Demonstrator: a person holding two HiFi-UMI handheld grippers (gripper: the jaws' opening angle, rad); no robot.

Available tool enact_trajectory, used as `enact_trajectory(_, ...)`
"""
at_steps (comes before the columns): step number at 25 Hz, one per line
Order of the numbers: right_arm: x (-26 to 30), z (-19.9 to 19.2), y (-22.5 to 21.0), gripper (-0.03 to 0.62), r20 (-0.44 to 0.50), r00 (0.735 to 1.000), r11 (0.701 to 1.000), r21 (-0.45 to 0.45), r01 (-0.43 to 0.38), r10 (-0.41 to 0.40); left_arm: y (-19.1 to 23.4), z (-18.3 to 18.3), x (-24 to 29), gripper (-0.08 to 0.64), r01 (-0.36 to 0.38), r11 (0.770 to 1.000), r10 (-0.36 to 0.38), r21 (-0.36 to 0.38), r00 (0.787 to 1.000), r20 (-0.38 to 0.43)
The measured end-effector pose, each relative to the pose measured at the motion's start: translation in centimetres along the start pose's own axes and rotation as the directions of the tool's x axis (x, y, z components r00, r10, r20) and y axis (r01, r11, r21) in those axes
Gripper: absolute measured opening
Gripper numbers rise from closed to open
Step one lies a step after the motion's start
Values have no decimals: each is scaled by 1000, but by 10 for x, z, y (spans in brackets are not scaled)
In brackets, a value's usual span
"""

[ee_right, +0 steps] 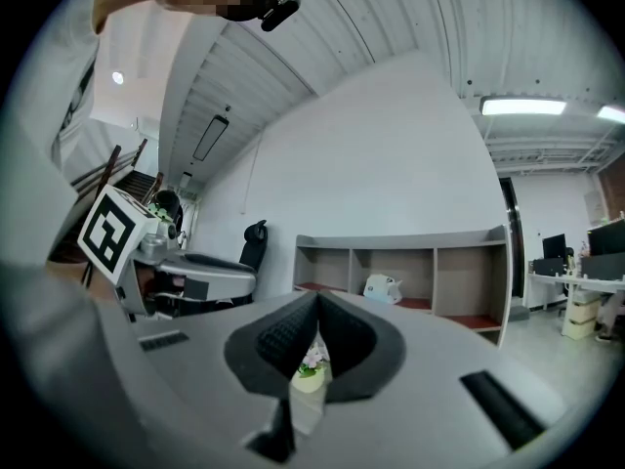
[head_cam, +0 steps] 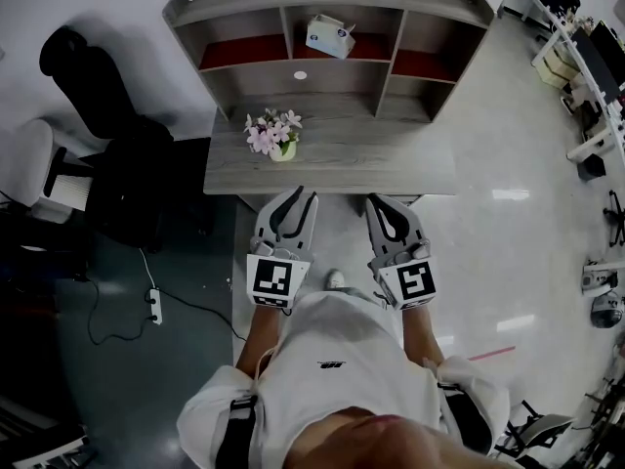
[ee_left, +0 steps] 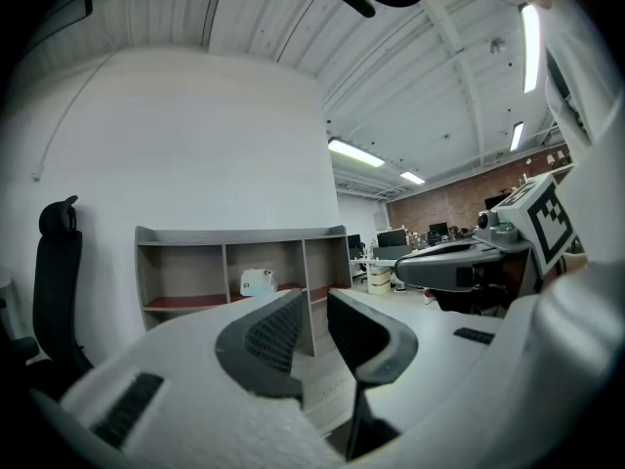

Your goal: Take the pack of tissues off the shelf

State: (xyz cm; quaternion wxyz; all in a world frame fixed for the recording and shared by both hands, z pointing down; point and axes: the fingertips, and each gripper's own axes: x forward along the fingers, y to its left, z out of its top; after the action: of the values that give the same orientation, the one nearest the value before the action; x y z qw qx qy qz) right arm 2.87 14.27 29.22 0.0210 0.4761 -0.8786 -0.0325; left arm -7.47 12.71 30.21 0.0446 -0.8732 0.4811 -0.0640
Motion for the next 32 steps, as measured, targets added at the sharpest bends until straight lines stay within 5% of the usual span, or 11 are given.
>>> enact_trajectory(9,26,-14,-41,26,-73,997,1000,2,-3,3,5,0,46,91,-9,1000,9,1,1000,-7)
enact_trajectory(32,117,-31,-118,26,-44,999,1000,5,8,-8,51,-16,161,91,20,1000,-21,-13,999,-25)
